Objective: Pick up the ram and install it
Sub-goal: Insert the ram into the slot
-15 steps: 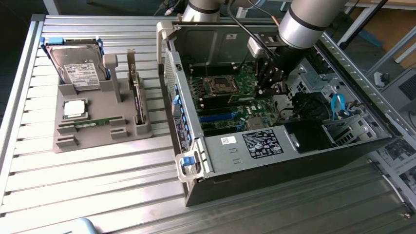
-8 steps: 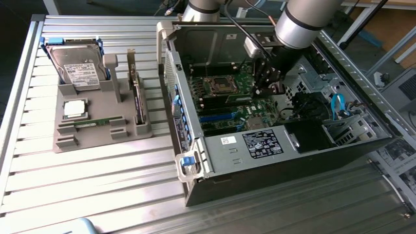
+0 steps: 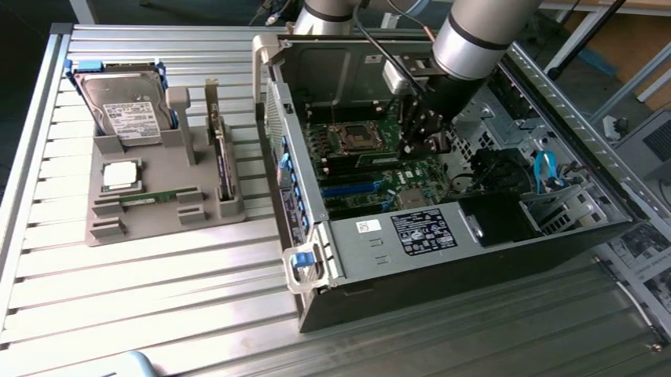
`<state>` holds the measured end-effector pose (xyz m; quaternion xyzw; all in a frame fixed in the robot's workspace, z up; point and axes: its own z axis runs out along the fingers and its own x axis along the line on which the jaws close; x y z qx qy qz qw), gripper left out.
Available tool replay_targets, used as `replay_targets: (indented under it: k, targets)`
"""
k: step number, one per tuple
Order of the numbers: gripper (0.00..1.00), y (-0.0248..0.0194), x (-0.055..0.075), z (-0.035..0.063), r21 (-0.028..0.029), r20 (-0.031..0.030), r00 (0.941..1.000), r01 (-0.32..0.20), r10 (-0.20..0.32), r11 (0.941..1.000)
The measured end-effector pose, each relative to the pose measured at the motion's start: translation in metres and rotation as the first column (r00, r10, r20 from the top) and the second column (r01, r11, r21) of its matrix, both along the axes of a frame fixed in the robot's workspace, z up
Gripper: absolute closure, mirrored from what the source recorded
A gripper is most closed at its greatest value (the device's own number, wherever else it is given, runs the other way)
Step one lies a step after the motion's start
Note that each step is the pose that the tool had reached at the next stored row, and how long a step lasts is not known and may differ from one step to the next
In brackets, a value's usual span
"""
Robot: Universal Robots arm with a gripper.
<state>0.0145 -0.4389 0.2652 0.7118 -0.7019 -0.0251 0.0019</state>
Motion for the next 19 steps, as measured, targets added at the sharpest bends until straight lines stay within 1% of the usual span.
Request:
replay_targets:
  k: [2,6,9,16,19]
  targets:
    - [0.88,0.0003,-0.006,-0.0008,-0.0001,0.0,1.0,0.0,0.0,1.0]
    - [0.88,0.0013,-0.013,-0.0019,0.0,0.0,1.0,0.0,0.0,1.0]
    - [0.88,0.0033,-0.017,-0.003,0.0,0.0,1.0,0.0,0.0,1.0]
    - [0.88,0.0137,-0.024,-0.0055,0.0,0.0,1.0,0.0,0.0,1.0]
    - [0.88,0.0172,-0.026,-0.0068,-0.0002,0.0,1.0,0.0,0.0,1.0]
